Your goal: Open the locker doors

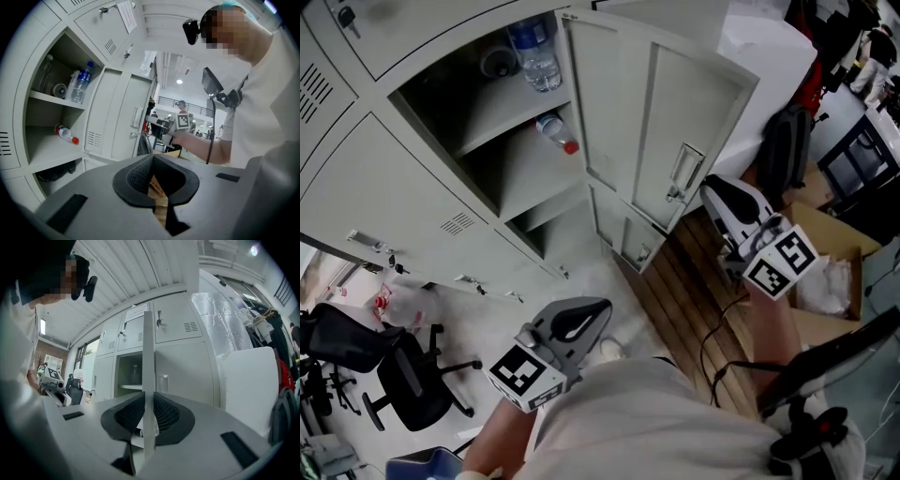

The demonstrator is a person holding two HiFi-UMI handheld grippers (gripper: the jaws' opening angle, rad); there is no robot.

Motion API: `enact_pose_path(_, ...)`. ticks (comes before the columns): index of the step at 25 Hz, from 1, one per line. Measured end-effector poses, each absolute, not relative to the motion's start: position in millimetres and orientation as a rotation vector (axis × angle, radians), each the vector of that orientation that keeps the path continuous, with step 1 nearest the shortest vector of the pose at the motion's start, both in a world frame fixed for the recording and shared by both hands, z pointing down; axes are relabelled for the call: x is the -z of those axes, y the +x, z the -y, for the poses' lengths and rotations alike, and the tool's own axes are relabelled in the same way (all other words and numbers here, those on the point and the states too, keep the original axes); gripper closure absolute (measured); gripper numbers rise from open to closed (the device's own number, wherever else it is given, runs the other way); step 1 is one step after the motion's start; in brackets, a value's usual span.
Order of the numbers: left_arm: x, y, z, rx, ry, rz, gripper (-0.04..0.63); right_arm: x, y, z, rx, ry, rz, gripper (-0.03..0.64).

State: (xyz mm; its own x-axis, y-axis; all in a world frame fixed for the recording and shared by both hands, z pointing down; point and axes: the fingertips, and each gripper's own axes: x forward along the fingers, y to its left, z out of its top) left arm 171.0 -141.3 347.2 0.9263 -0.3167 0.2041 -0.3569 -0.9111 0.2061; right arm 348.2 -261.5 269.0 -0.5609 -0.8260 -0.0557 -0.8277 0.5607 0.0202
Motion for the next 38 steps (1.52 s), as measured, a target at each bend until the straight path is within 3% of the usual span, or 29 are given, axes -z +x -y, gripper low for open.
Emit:
enact_pose_path(9, -345, 136, 138, -0.217, 2.84, 0.526, 0.584, -257, 345, 252, -0.113, -1.59, -2.653, 0.558)
enact_pose_path(14, -339, 104, 139, -0.184, 2.842, 0.551, 0.584, -241, 306, 236, -0.194, -1.639, -2.629, 0.56)
enact_pose_path(38, -328, -146, 88, -0.099, 2.76, 0.912, 0.584, -271, -119, 227, -0.13, -0.975, -3.029, 0.558)
